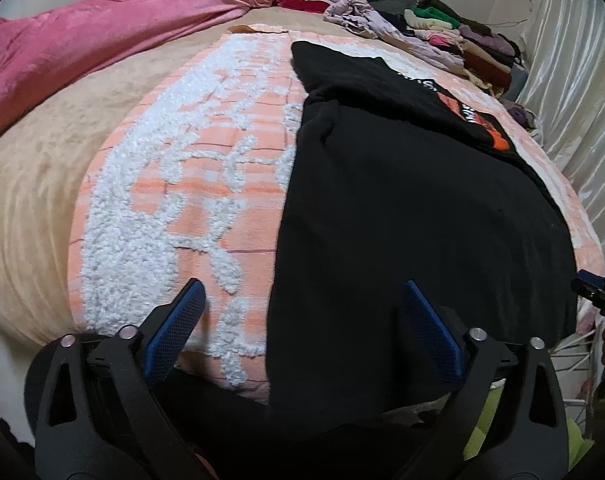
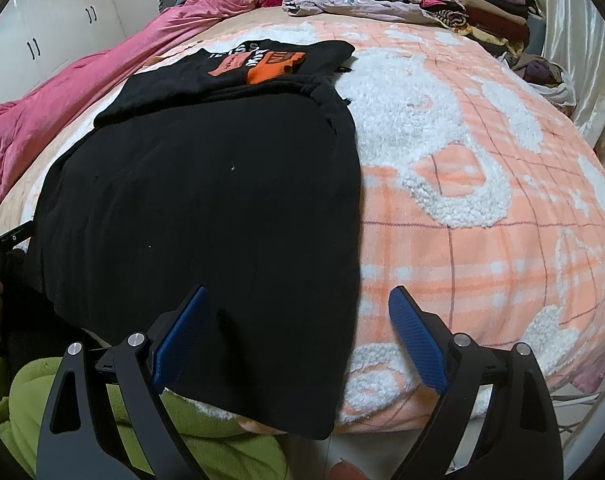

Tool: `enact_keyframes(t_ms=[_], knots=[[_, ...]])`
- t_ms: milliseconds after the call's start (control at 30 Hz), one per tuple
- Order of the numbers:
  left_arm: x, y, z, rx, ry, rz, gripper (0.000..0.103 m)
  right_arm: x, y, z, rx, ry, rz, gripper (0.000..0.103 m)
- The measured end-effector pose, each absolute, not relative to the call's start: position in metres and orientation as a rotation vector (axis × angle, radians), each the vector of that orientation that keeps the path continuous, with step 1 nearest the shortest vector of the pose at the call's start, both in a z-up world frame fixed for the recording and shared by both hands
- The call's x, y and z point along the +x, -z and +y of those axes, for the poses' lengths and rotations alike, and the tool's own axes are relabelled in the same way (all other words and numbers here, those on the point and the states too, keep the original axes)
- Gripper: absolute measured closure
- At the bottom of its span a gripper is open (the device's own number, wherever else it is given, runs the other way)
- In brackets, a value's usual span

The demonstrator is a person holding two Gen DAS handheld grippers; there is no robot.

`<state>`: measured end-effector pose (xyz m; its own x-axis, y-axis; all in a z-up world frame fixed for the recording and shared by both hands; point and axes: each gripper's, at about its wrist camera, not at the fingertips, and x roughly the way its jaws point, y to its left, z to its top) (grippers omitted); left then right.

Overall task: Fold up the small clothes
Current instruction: 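Close both tools on the edge of the folded black sweatshirt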

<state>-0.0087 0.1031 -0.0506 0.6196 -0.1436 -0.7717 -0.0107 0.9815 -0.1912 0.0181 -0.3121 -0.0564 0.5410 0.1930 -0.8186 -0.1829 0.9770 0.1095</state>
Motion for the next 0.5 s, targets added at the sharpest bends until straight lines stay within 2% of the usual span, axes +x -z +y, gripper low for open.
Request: enact_keyframes(t_ms=[100, 200, 233, 267, 300, 367, 433, 500], knots=[[-0.008, 0.053, 0.1, -0.191, 0.1, 0.91, 0.027, 0.017, 0.061, -0.314, 0.012, -0.225, 0.982, 0.02], [-0.007, 0.055, 0.096, -0.2, 0.124, 0.919, 0.036, 0.016, 0.063, -0.315, 0.011, -0.227, 0.985, 0.037], [-0.007, 0.056, 0.096, -0.2, 0.122, 0.919, 0.038, 0.014, 0.063, -0.316, 0.007, -0.234, 0.978, 0.049], [-0.006, 0.056, 0.096, -0.202, 0.122, 0.919, 0.041, 0.013, 0.062, -0.315, 0.002, -0.242, 0.969, 0.057], [-0.006, 0.055, 0.096, -0.21, 0.123, 0.918, 0.046, 0.012, 0.062, -0.315, -0.005, -0.245, 0.962, 0.061], [-0.006, 0.055, 0.098, -0.227, 0.121, 0.915, 0.052, 0.01, 0.06, -0.316, -0.004, -0.258, 0.95, 0.08], [-0.006, 0.055, 0.1, -0.233, 0.117, 0.914, 0.061, 0.008, 0.057, -0.316, 0.002, -0.267, 0.937, 0.082], [-0.007, 0.055, 0.101, -0.238, 0.118, 0.913, 0.064, 0.007, 0.057, -0.317, 0.001, -0.271, 0.938, 0.082]])
